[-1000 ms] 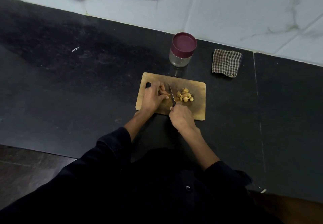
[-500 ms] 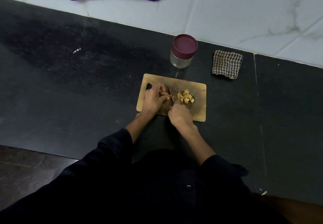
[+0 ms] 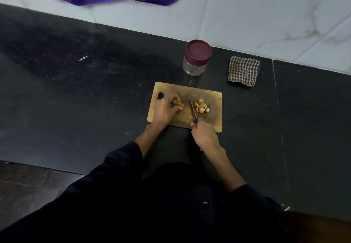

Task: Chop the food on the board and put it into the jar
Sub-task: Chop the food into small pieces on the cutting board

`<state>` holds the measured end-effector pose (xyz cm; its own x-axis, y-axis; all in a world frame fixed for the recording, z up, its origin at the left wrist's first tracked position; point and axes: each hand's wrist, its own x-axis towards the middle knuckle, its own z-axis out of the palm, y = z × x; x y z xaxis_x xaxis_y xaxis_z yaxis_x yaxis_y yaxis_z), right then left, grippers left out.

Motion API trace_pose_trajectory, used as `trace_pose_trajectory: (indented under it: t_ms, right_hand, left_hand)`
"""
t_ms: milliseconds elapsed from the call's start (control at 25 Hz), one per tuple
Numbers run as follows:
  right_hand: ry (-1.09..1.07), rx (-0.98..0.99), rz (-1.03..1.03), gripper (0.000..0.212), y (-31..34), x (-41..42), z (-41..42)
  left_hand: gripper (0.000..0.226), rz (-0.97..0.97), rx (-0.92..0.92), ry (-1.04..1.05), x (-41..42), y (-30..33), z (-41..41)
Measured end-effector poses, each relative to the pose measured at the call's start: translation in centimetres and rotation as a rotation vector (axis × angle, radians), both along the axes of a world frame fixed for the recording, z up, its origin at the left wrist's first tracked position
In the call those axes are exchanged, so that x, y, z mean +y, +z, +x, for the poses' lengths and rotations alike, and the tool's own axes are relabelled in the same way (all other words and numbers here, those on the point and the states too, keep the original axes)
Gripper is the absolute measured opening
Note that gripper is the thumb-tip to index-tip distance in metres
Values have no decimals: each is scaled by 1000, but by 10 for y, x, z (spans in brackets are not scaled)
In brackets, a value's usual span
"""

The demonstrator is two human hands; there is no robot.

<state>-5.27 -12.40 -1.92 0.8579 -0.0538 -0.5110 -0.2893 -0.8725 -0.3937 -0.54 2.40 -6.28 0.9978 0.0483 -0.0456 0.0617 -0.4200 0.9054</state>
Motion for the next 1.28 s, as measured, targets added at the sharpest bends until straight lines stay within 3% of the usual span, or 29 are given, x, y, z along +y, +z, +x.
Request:
trace_pose_trajectory:
  t_ms: [400,920,1160,1280]
  right_hand:
    - [47,-20,59,25,5,9,-2]
    - [54,-6,9,28,-4,10,-5]
    - [81,-32,-33,26,-5,12,-8]
    - [88,-69,-34,27,-7,11,-11]
  left_hand:
    - [13,148,-60,-42,-2,-7,0]
    - [10,197,-184,-112,0,-10,-8]
    - [48,33,-2,-23,-4,0,-10]
    - [56,15,7,-9,-4,2,-11]
